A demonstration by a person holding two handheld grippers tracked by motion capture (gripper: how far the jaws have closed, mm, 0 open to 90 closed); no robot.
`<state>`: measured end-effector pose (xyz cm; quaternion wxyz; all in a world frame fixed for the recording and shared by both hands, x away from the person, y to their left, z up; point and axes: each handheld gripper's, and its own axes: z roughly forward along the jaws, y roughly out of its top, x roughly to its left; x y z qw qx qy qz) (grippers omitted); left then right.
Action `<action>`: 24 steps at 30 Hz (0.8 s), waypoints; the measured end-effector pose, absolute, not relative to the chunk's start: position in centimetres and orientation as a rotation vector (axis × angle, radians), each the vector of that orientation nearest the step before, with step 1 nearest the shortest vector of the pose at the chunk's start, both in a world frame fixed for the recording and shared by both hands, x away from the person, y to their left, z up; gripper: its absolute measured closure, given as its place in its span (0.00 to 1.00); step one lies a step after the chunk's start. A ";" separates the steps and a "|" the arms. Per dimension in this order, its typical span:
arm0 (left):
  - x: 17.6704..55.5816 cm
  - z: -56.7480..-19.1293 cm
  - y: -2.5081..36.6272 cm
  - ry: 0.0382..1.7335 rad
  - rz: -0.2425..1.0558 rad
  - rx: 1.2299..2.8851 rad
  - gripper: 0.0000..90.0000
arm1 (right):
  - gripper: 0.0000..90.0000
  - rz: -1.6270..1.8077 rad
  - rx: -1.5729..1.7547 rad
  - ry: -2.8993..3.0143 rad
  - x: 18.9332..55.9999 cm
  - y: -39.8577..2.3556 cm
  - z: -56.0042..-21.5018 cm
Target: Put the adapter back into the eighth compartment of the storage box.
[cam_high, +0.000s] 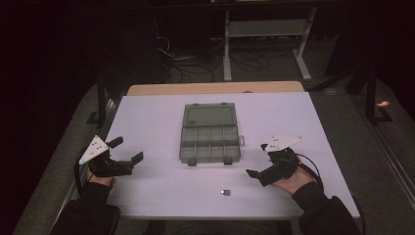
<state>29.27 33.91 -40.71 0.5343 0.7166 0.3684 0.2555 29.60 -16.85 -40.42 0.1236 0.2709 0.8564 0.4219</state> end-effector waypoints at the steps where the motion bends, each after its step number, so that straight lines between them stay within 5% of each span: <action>1: 29.3 -40.7 33.9 0.878 0.608 1.708 0.00 | 0.00 1.229 0.788 2.501 29.6 -16.8 -40.4; 24: 29.3 -40.7 33.8 0.874 0.605 1.715 0.00 | 0.00 1.155 0.746 2.591 29.6 -15.3 -40.9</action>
